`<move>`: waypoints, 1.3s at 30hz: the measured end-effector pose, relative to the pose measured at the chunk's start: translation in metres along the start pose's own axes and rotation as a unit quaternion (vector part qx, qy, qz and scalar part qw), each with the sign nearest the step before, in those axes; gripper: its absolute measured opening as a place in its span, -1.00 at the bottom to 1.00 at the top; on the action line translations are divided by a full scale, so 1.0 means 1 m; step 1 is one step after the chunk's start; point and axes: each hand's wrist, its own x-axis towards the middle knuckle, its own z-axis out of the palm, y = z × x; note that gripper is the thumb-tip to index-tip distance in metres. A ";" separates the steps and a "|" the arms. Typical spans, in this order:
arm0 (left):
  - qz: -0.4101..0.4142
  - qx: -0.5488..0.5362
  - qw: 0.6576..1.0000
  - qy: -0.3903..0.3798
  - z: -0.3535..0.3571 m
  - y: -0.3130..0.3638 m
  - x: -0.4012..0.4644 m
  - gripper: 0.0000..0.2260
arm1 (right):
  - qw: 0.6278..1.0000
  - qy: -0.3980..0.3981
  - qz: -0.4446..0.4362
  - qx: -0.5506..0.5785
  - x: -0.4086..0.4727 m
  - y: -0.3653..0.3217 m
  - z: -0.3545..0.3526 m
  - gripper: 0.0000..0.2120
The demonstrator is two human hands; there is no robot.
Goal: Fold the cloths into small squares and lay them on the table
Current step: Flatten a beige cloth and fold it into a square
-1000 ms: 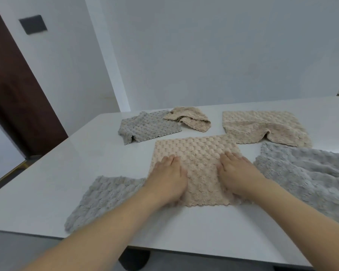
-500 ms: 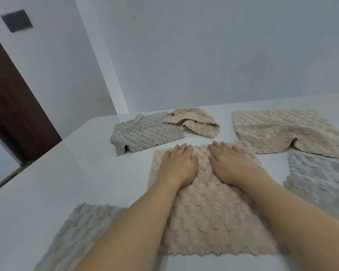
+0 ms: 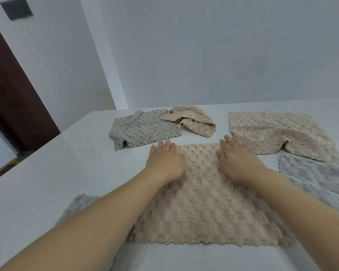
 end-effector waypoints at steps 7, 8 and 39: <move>0.068 -0.016 0.998 -0.003 0.029 0.002 -0.043 -0.46 | 0.999 -0.046 -0.011 -0.013 -0.039 0.006 0.015 -0.45; 0.055 -0.009 0.998 -0.014 0.027 0.000 -0.043 -0.46 | 0.999 -0.050 0.012 -0.017 -0.040 0.012 0.012 -0.44; 0.155 0.080 0.984 0.043 -0.009 0.000 -0.178 -0.88 | 0.982 -0.089 -0.118 -0.117 -0.168 -0.045 -0.023 -0.66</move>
